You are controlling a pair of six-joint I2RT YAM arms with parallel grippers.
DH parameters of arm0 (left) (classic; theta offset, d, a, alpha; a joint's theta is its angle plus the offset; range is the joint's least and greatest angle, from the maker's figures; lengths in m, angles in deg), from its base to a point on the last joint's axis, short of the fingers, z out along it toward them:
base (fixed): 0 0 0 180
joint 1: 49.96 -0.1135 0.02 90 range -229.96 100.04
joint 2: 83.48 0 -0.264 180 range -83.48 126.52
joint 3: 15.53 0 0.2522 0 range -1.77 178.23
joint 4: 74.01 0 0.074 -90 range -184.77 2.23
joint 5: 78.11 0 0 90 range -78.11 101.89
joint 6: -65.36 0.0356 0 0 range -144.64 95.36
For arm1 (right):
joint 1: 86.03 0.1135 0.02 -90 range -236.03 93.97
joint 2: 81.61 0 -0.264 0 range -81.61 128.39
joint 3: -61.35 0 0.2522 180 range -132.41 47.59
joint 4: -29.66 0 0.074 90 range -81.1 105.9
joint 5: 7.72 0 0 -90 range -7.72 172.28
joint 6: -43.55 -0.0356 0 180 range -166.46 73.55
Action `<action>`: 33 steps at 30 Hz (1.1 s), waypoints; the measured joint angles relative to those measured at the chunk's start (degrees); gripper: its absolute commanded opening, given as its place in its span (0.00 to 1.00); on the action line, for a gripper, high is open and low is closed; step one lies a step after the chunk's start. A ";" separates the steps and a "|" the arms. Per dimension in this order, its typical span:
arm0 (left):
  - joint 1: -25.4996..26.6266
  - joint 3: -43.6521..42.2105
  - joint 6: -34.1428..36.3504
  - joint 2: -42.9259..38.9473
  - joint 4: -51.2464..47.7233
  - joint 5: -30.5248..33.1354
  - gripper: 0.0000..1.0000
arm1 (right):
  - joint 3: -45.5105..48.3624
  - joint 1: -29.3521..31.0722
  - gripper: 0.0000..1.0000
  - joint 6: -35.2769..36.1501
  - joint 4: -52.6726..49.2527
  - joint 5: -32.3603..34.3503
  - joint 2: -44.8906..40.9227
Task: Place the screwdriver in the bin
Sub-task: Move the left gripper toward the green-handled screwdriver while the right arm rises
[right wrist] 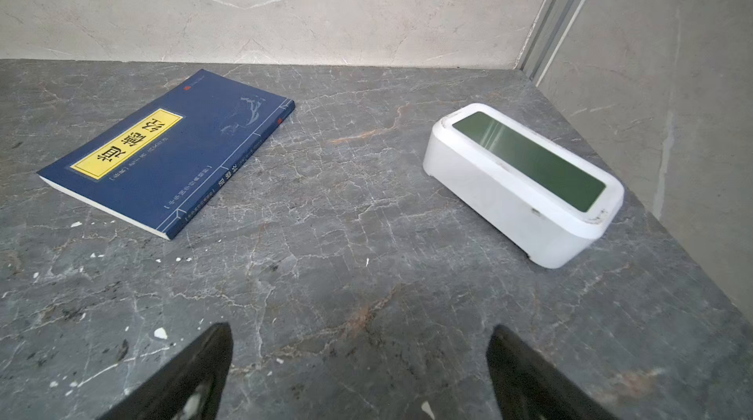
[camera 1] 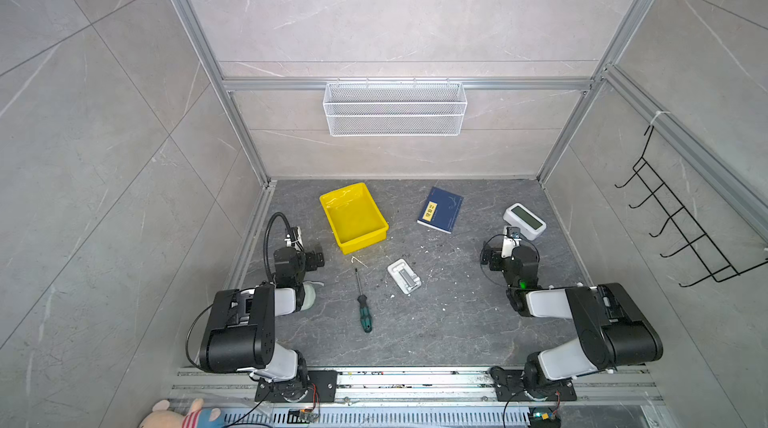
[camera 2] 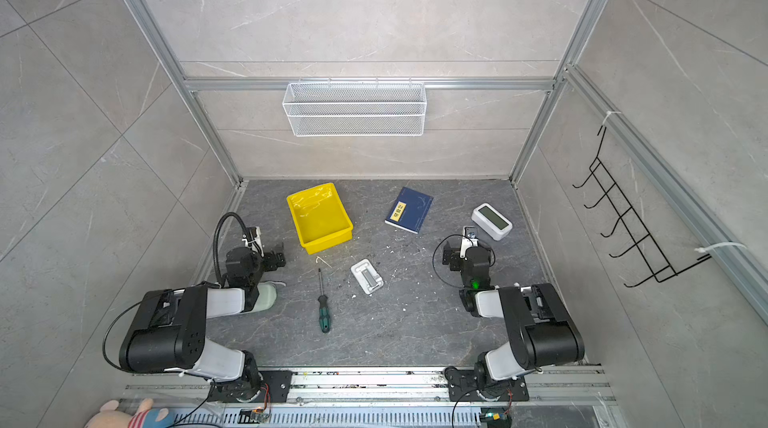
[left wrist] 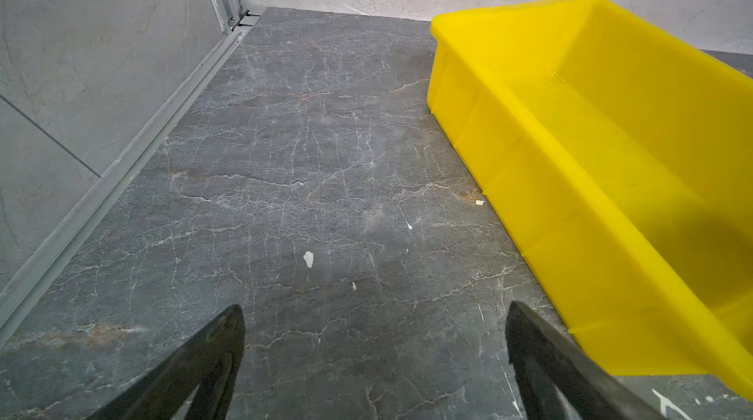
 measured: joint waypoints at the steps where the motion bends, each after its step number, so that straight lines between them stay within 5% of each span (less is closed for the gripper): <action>1: 0.00 0.00 0.00 0.00 0.00 0.00 1.00 | 0.00 0.00 0.99 0.00 0.00 -0.02 0.00; 33: 0.02 0.00 -0.02 -2.95 -4.26 0.74 1.00 | -0.90 0.00 0.99 0.02 -3.15 -0.98 -1.05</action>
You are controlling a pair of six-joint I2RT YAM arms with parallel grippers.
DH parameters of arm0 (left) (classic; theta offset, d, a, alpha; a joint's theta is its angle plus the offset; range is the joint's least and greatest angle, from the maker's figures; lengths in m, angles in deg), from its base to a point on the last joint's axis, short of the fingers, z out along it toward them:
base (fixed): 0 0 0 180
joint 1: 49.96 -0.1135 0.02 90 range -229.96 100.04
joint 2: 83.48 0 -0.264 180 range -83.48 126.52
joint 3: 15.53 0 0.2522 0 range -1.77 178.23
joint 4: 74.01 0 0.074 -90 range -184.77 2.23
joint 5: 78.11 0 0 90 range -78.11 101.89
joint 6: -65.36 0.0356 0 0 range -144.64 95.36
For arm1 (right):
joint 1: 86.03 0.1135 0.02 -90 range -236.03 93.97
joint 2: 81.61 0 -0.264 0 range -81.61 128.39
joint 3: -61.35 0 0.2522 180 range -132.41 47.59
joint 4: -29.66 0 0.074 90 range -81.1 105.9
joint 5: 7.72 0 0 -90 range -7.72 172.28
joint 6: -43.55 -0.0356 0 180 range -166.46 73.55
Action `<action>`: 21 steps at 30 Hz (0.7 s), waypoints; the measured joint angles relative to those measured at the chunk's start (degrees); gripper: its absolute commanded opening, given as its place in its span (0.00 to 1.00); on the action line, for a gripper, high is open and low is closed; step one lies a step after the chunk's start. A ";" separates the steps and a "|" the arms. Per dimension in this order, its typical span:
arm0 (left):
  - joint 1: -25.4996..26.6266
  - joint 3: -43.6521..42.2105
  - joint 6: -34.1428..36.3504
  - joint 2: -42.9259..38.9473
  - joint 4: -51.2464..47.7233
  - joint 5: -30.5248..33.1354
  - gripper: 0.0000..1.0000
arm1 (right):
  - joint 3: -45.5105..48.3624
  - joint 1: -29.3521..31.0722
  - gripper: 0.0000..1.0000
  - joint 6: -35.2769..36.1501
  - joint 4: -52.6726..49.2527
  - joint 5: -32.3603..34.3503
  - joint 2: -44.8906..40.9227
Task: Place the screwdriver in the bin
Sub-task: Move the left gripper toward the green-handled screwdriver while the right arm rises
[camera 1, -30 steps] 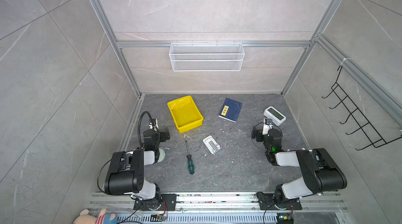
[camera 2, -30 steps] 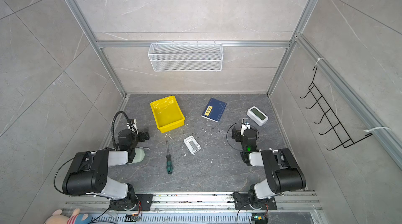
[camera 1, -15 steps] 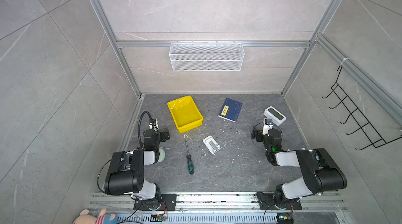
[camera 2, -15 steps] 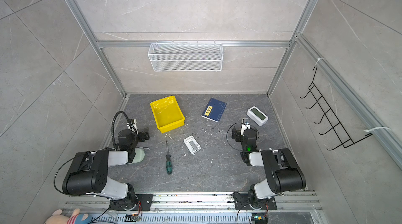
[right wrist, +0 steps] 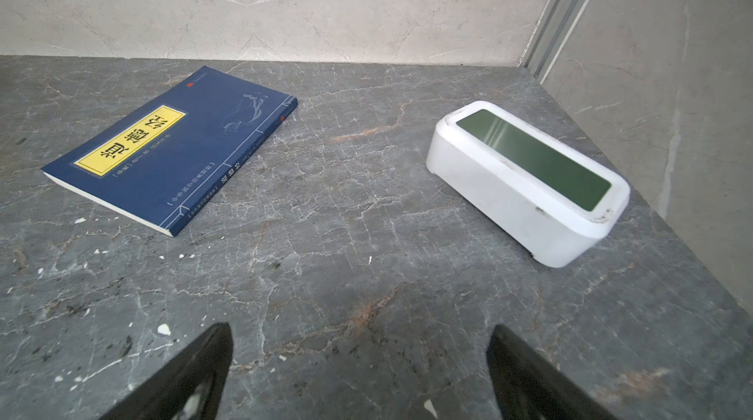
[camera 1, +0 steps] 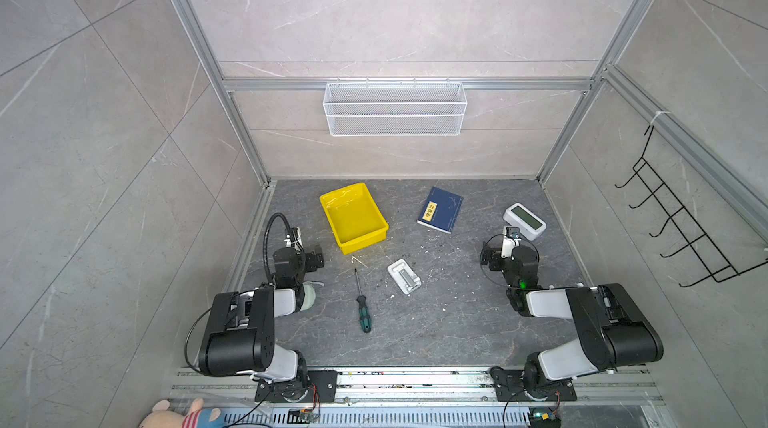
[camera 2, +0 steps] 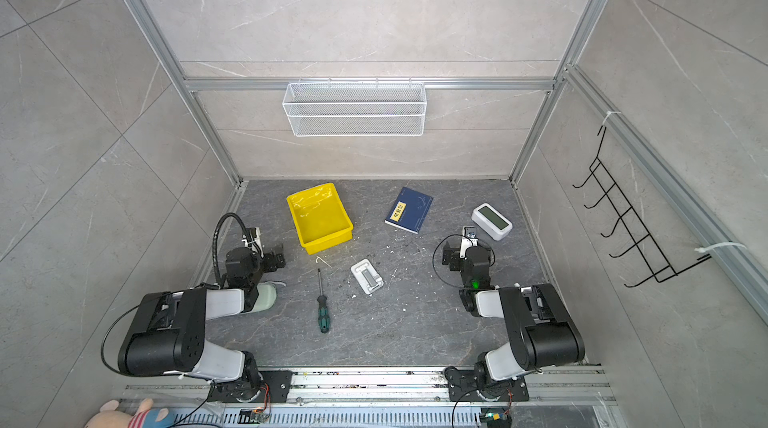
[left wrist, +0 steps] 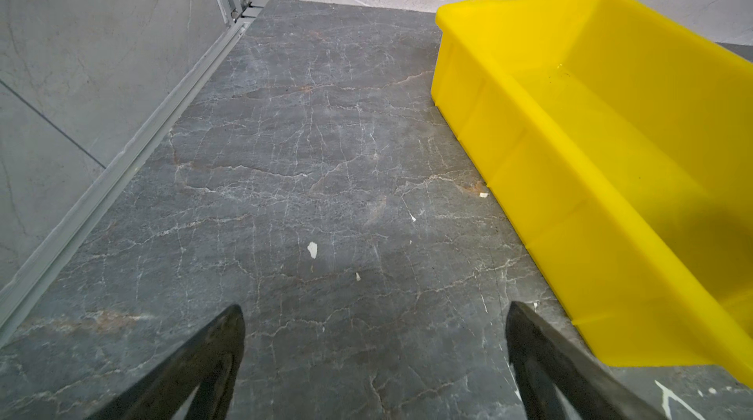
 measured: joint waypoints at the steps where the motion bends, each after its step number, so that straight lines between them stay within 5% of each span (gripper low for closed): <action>1: 0.00 0.02 0.00 -1.68 -1.64 0.11 1.00 | -0.72 0.00 0.99 0.02 -2.08 -0.37 -0.98; 12: 1.44 3.15 -0.55 -23.15 -22.47 1.27 1.00 | -7.96 0.00 0.99 -0.04 -19.61 -4.17 -16.94; 21: 13.29 10.47 -0.42 -30.03 -39.10 3.19 1.00 | -16.17 0.02 0.99 -0.70 -38.21 -16.44 -24.98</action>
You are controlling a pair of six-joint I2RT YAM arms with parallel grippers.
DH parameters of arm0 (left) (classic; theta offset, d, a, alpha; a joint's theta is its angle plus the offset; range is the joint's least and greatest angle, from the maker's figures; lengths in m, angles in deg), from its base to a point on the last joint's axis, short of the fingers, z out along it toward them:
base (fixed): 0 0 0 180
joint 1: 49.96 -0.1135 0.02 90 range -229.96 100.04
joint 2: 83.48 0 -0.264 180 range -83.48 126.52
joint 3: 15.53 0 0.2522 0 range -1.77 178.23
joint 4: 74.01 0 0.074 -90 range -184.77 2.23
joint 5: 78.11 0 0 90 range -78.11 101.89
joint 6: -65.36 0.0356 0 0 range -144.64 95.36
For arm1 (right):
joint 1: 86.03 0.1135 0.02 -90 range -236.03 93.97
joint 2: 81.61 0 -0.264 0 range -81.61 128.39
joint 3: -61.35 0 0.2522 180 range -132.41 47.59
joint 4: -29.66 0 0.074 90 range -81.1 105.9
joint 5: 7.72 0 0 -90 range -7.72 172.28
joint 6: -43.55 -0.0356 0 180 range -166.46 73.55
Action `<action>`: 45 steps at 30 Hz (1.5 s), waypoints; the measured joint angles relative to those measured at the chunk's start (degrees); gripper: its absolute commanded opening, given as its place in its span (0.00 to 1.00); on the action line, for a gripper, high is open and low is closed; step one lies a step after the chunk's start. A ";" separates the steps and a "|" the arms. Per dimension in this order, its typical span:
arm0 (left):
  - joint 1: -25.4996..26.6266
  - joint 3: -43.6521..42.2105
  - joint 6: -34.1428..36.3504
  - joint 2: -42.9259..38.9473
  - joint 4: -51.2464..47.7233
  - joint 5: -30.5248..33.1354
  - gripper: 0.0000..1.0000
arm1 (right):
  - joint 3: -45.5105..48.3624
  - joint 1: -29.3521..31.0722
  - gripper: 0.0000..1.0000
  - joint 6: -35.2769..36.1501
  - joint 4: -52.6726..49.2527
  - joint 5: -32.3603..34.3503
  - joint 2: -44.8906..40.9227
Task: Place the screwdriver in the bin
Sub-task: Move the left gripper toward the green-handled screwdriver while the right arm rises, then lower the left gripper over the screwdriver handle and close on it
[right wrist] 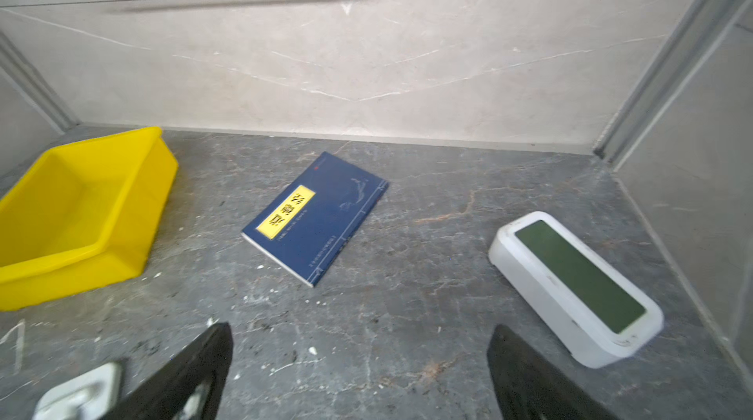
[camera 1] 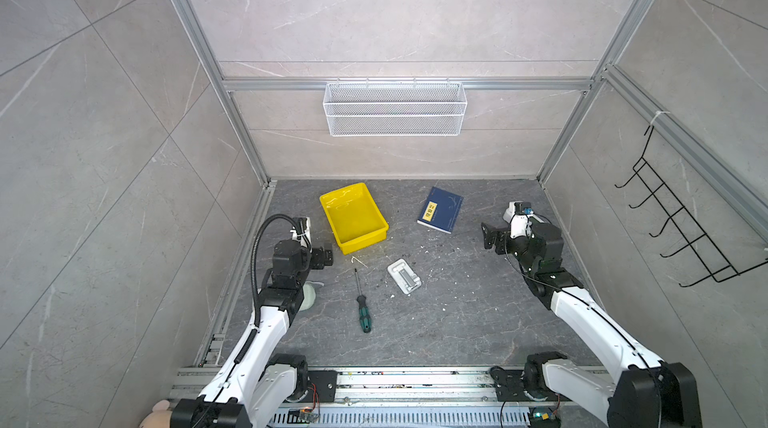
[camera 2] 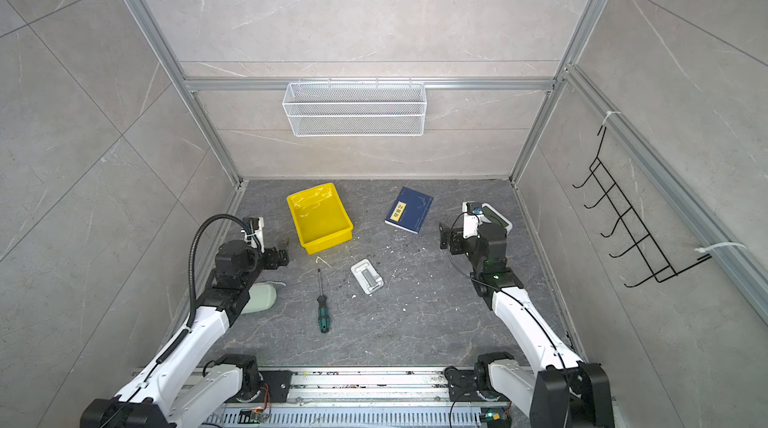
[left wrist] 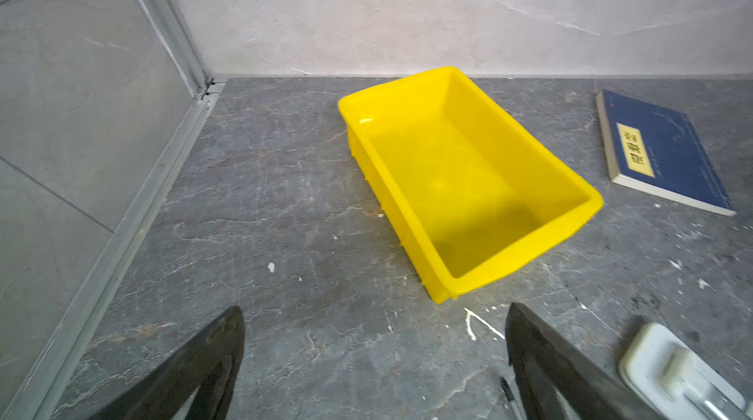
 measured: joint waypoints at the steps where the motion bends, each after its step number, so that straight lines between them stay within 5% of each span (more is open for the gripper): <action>1: 1.79 0.94 -0.28 -0.13 -1.55 0.83 1.00 | -0.22 0.13 0.99 0.63 -1.92 -1.79 -1.03; 9: 17.40 7.15 -12.41 0.83 -13.66 8.15 1.00 | -5.27 3.65 0.99 6.21 -16.79 -11.69 -6.49; 19: 25.66 15.96 -33.35 5.40 -34.29 11.56 1.00 | -12.31 14.10 0.99 11.69 -28.74 -17.25 -7.91; 30: 28.61 16.68 -45.11 13.44 -47.58 5.70 1.00 | -17.09 26.51 0.99 15.23 -36.24 -20.31 -3.30; 45: 31.08 16.61 -48.28 26.45 -47.17 -0.39 0.90 | -17.49 38.14 0.99 15.32 -38.88 -19.80 -0.31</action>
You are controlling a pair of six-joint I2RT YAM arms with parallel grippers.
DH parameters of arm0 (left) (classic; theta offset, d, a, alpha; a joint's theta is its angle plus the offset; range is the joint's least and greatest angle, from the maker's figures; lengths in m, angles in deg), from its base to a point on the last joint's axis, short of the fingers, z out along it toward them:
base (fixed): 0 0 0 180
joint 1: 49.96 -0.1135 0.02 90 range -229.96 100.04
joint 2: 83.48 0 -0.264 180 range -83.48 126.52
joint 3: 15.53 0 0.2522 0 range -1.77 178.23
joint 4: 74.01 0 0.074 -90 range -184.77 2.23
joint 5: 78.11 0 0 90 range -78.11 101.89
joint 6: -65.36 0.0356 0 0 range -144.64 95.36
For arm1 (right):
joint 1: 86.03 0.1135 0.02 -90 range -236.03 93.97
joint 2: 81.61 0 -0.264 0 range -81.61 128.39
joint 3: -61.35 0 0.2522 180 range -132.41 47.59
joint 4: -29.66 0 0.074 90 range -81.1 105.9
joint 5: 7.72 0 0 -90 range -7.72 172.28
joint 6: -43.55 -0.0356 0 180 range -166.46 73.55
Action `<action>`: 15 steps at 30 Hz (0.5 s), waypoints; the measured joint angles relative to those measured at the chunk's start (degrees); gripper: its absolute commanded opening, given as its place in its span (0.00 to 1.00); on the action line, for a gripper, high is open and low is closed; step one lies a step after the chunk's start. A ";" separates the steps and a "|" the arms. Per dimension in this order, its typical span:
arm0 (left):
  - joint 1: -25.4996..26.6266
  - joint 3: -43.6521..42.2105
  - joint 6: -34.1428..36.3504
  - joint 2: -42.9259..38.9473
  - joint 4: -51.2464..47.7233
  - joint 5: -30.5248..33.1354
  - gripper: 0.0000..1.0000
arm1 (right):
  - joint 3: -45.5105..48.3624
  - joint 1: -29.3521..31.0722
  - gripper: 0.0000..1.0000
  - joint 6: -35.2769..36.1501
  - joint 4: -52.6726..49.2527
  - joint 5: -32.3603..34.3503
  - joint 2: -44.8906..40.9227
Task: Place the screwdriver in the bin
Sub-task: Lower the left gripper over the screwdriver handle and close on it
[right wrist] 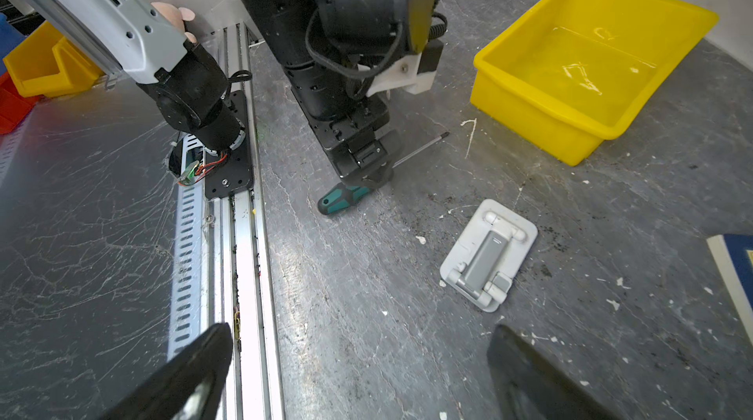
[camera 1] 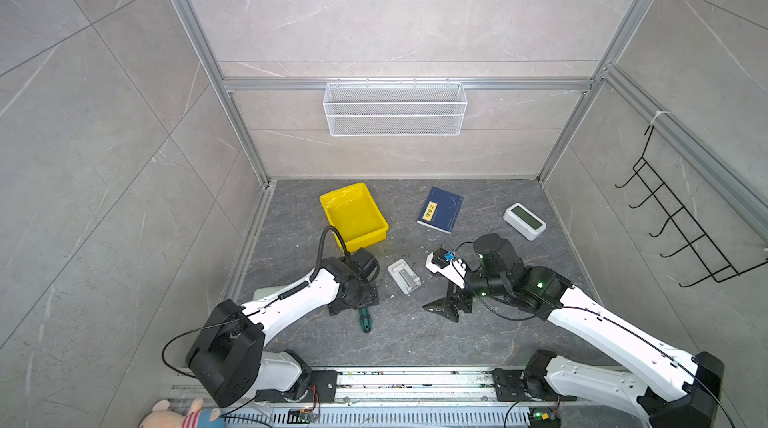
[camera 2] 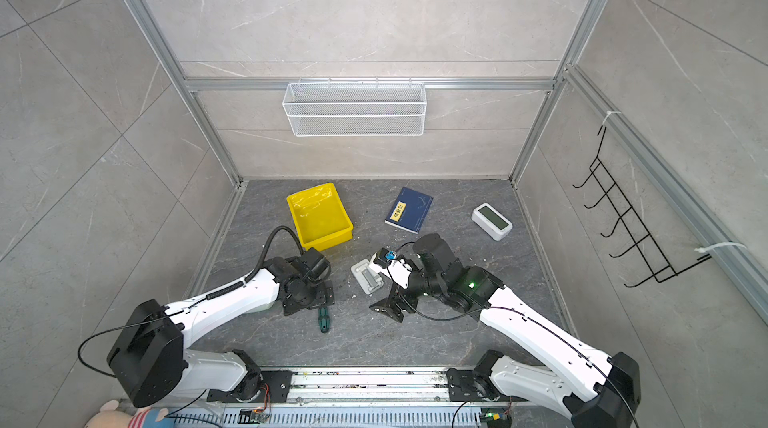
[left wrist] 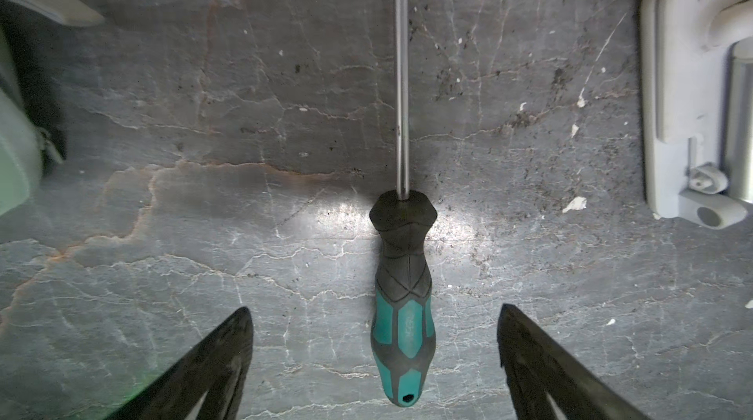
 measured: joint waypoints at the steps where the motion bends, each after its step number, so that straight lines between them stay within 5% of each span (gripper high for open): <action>1: 0.20 0.00 0.00 0.92 0.24 -0.15 0.89 | 0.00 0.31 0.99 0.00 0.00 0.02 0.11; 15: 0.79 -2.67 -0.55 7.63 4.90 -1.36 0.69 | -0.96 2.89 0.99 0.26 -1.73 3.28 0.90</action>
